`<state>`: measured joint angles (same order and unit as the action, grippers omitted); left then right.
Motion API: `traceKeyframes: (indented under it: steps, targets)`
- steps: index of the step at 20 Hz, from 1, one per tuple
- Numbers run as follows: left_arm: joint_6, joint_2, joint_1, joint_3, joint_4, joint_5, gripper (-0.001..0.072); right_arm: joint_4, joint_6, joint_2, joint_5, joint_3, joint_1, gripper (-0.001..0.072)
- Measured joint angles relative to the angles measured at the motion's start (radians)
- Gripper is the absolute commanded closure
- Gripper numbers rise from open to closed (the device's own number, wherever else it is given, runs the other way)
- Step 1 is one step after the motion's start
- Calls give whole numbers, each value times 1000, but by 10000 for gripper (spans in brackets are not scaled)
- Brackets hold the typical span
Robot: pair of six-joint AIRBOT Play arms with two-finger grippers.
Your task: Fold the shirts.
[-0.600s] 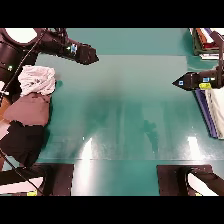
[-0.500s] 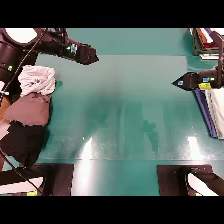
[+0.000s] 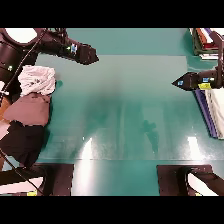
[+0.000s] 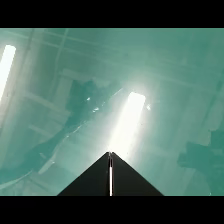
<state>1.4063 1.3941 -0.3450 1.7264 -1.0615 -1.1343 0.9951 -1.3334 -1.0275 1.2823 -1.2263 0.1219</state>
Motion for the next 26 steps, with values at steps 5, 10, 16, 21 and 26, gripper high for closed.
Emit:
traceKeyframes:
  steps: [5,10,16,21,26]
  targets:
    - [-14,0,0,0,-8,31,655,0,0,0,0,0,0,694]
    - [71,7,64,-2,-357,77,66,0,0,0,1,0,0,694]
    - [212,101,311,-35,-614,49,67,-2,-1,0,2,0,0,694]
    - [239,250,470,-109,-595,60,66,-6,-1,0,0,0,0,694]
    - [260,333,526,-130,-570,103,602,-7,-15,0,0,0,0,694]
